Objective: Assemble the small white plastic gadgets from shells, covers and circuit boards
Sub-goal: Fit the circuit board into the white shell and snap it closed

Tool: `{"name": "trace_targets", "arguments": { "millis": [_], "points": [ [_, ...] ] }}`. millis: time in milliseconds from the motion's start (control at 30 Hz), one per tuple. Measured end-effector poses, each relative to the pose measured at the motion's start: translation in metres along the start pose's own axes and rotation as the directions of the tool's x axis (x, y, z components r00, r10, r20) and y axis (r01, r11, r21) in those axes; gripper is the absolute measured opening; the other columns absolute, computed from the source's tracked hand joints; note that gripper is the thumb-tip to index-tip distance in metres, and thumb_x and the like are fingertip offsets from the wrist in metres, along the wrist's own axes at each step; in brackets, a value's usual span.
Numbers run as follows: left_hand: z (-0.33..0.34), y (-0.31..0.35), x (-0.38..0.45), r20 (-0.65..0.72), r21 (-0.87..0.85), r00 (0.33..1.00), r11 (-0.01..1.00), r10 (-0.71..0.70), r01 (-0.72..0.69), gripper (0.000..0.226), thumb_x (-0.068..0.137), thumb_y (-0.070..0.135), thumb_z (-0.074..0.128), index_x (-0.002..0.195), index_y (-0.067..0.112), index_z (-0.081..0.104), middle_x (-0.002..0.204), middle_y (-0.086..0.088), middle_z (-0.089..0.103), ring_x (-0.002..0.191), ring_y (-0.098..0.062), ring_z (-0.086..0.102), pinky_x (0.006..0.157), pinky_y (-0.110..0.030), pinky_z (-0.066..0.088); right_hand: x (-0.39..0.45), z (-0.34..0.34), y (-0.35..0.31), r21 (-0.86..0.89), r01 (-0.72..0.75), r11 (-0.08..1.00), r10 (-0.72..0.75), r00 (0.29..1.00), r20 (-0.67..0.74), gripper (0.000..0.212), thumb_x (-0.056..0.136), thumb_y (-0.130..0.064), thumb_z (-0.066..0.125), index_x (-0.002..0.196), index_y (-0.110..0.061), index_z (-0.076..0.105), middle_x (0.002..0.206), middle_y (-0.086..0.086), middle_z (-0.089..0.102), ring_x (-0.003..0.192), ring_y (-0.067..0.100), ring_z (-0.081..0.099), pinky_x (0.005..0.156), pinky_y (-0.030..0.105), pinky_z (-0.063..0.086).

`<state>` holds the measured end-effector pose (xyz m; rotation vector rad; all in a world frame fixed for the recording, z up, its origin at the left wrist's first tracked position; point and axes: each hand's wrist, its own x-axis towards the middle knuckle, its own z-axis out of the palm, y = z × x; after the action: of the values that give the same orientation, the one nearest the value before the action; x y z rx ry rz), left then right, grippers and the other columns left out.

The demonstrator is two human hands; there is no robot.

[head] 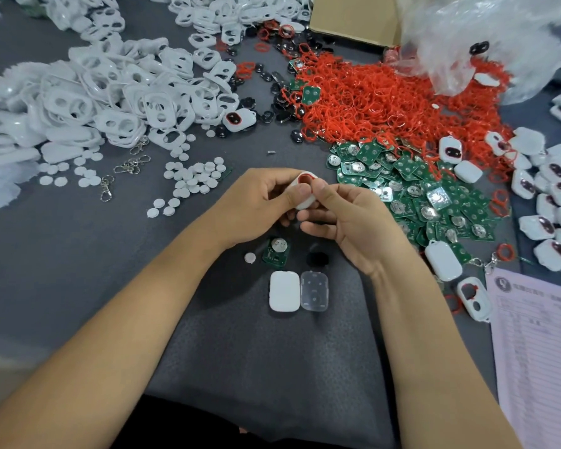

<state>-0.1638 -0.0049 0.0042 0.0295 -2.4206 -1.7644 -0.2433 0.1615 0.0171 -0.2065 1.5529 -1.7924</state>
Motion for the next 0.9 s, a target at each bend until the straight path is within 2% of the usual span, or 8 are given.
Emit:
{"name": "trace_targets", "arguments": {
  "millis": [133,300,400,533,633,700,833,900],
  "points": [
    [0.001,-0.004,0.001,-0.041,0.017,0.999,1.000,-0.007,0.008,0.021,0.107,0.020,0.058,0.120,0.012,0.073,0.094,-0.009,0.075,0.074,-0.015,0.067,0.065,-0.028,0.058,-0.001,-0.001,0.001,0.002,-0.017,1.000,0.017,1.000,-0.003,0.023,0.103,-0.017,0.061,0.101,0.005,0.068,0.087,0.019,0.074,0.072,0.017,0.074,0.060,0.022,0.060],
    [0.004,-0.005,0.001,-0.136,-0.035,0.991,0.999,-0.002,-0.002,0.022,0.109,0.024,0.055,0.121,0.015,0.072,0.102,-0.004,0.075,0.080,-0.026,0.071,0.066,-0.035,0.062,-0.002,0.003,0.002,0.010,0.074,0.997,-0.074,0.997,0.002,0.013,0.103,-0.016,0.062,0.106,-0.008,0.071,0.085,0.008,0.076,0.072,0.015,0.073,0.058,0.024,0.059],
    [0.003,-0.005,0.002,-0.169,-0.101,0.985,0.995,-0.022,0.005,0.021,0.108,0.017,0.054,0.119,0.016,0.071,0.100,-0.001,0.074,0.080,-0.018,0.072,0.060,-0.029,0.059,-0.001,0.004,0.000,0.003,0.097,0.995,-0.096,0.994,-0.060,0.013,0.102,-0.020,0.064,0.106,-0.010,0.070,0.083,0.003,0.074,0.067,0.012,0.070,0.051,0.024,0.056],
    [0.003,-0.004,0.003,-0.198,-0.224,0.976,0.974,-0.086,0.041,0.020,0.106,0.013,0.053,0.116,0.016,0.071,0.097,-0.002,0.075,0.082,-0.020,0.073,0.056,-0.026,0.055,0.000,-0.001,-0.001,-0.097,0.121,0.988,-0.135,0.978,-0.159,0.018,0.103,-0.024,0.063,0.107,-0.007,0.069,0.078,-0.001,0.070,0.055,0.010,0.060,0.039,0.021,0.045],
    [0.002,-0.005,0.003,-0.182,-0.207,0.982,0.978,-0.051,0.013,0.020,0.109,0.018,0.055,0.122,0.015,0.069,0.104,-0.003,0.076,0.087,-0.022,0.075,0.061,-0.026,0.057,0.001,-0.004,0.001,-0.209,0.137,0.968,-0.174,0.970,-0.168,0.016,0.103,-0.023,0.063,0.100,-0.008,0.070,0.075,-0.001,0.068,0.050,0.011,0.053,0.036,0.022,0.037],
    [0.001,-0.006,0.002,-0.167,-0.176,0.985,0.984,-0.034,0.004,0.022,0.108,0.021,0.056,0.125,0.013,0.070,0.105,-0.006,0.076,0.089,-0.022,0.073,0.063,-0.027,0.057,0.001,-0.006,0.002,-0.315,0.151,0.937,-0.209,0.965,-0.160,0.016,0.103,-0.023,0.064,0.099,-0.009,0.071,0.072,0.001,0.068,0.048,0.012,0.049,0.036,0.022,0.035],
    [0.000,-0.006,0.002,-0.137,-0.143,0.990,0.990,-0.024,0.004,0.024,0.108,0.022,0.057,0.125,0.013,0.070,0.101,-0.006,0.076,0.086,-0.017,0.072,0.062,-0.027,0.057,0.001,-0.008,0.003,-0.434,0.163,0.886,-0.234,0.965,-0.115,0.015,0.102,-0.025,0.066,0.097,-0.013,0.073,0.074,0.032,0.058,0.053,0.025,0.043,0.038,0.024,0.035],
    [0.000,-0.005,0.001,-0.136,-0.140,0.990,0.990,-0.030,0.010,0.023,0.108,0.021,0.058,0.125,0.013,0.071,0.098,-0.002,0.076,0.084,-0.015,0.072,0.062,-0.027,0.057,-0.001,-0.011,0.002,-0.478,0.157,0.864,-0.219,0.973,-0.076,0.015,0.103,-0.025,0.065,0.097,-0.012,0.072,0.068,0.029,0.055,0.052,0.023,0.043,0.038,0.024,0.034]
  ]
}}
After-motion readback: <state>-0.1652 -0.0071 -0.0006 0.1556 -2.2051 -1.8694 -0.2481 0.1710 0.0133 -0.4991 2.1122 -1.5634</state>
